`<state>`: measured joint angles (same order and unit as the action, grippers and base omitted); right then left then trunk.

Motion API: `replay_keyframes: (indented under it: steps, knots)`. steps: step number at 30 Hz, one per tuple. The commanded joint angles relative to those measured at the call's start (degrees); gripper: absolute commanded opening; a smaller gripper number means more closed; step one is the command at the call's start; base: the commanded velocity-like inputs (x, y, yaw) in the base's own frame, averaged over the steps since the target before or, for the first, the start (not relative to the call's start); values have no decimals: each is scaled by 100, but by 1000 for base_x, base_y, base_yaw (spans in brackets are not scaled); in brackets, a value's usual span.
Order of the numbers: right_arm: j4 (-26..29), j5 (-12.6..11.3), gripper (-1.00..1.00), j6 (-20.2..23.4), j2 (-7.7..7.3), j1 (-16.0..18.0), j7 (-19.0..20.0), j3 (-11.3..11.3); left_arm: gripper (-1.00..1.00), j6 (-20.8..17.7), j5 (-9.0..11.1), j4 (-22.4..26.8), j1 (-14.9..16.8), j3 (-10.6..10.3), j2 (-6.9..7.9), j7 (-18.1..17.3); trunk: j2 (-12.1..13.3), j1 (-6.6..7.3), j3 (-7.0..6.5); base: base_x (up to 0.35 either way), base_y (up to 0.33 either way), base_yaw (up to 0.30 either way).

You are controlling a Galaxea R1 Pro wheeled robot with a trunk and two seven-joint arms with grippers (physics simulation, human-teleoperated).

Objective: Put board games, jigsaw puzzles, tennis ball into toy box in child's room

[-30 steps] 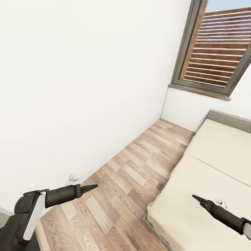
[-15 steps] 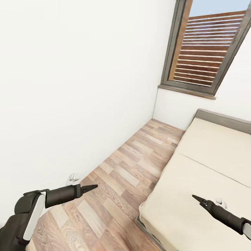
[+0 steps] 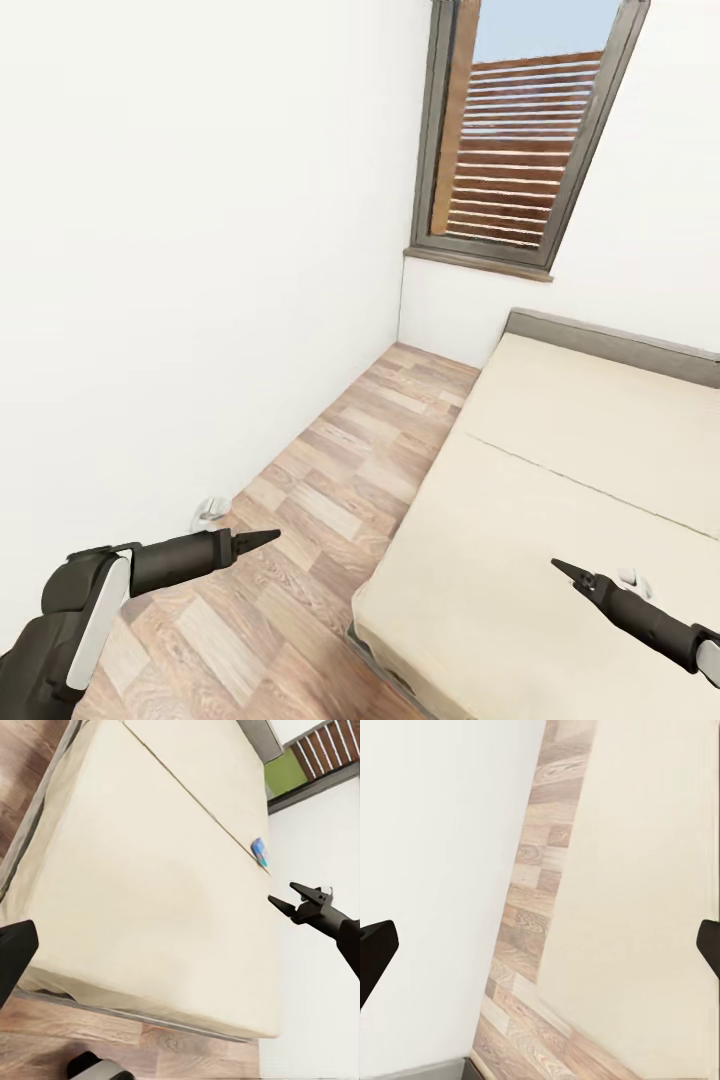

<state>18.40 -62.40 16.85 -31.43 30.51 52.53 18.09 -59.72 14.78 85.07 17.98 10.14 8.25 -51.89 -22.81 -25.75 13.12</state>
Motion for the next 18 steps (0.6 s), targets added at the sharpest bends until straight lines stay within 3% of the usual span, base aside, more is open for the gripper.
replay_keyframes:
  steps: [1,10,18]
  knots:
    - [-3,-60,100,50,-3,8,10,28,100,-17,-19,6,4,6,1,-33,-11,-4,4,0,-68,-220]
    - [-3,-57,100,46,-3,8,7,28,100,-14,-23,10,4,-3,0,-188,-11,-4,-61,0,-50,-220]
    - [-3,-56,100,40,-3,8,5,28,100,-14,-27,10,4,3,1,-237,-11,-4,-118,0,-201,-220]
